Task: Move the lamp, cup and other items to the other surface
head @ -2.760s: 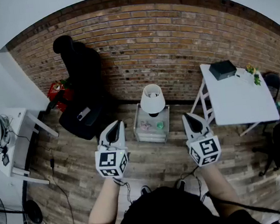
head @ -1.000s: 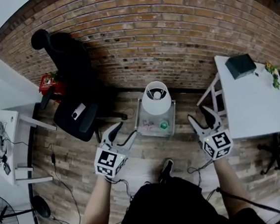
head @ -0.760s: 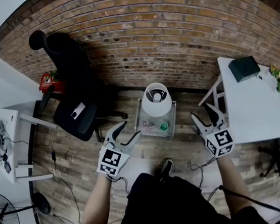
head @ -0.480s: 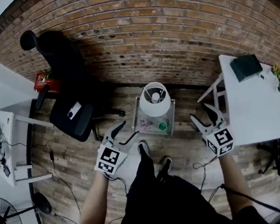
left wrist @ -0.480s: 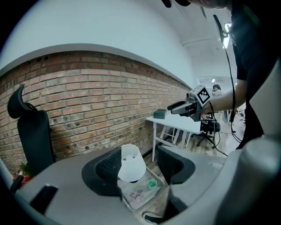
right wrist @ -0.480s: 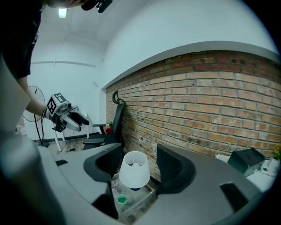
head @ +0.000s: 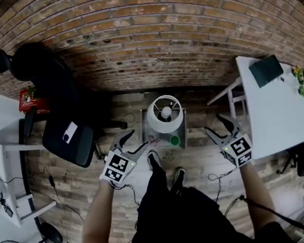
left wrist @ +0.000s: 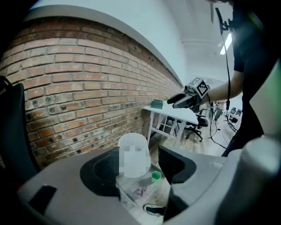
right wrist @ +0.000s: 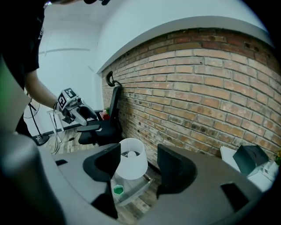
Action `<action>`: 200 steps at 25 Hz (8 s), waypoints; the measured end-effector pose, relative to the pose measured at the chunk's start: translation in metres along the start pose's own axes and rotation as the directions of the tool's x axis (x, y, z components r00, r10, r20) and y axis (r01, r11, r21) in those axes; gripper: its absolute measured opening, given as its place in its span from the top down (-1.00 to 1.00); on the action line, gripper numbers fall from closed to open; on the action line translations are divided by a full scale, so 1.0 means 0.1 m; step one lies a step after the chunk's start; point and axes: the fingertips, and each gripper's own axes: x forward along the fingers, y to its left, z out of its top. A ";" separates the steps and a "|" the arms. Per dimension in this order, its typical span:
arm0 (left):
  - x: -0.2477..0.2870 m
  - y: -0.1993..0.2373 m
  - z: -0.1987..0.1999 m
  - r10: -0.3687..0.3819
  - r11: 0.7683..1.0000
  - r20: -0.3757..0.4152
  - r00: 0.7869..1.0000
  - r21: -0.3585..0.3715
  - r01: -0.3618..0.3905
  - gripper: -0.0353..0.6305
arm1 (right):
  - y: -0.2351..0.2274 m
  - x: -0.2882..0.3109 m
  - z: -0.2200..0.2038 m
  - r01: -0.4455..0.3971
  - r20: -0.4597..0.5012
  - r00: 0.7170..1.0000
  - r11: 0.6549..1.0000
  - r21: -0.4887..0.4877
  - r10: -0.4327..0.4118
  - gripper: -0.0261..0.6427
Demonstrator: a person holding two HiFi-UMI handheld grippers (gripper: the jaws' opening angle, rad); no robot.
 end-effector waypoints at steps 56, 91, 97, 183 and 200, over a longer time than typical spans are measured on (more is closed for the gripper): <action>3.05 1.04 -2.57 -0.214 0.802 -0.578 0.788 0.356 0.479 -0.06 | -0.03 3.20 -2.90 -0.510 -0.432 0.820 0.822 -0.253 0.376 -0.17; 0.97 0.25 0.29 -0.382 0.736 -0.414 0.826 0.404 0.543 -0.06 | 0.20 0.64 -0.47 -0.405 -0.281 0.893 0.900 -0.163 0.351 -0.16; 0.71 -0.14 0.88 -0.471 0.676 -0.352 0.809 0.446 0.587 -0.06 | 0.22 -0.08 -0.19 -0.315 -0.233 0.930 0.943 -0.109 0.284 -0.16; 4.31 -3.92 3.57 -0.464 0.662 -0.277 0.841 0.522 0.538 -0.04 | -3.69 -3.77 -2.34 -0.012 -0.115 0.993 0.999 0.051 0.018 -0.11; 3.62 -3.93 3.25 -0.248 0.907 -0.061 0.967 0.337 0.254 -0.04 | -3.30 -4.06 -2.47 0.047 -0.004 0.999 0.999 0.014 -0.046 -0.03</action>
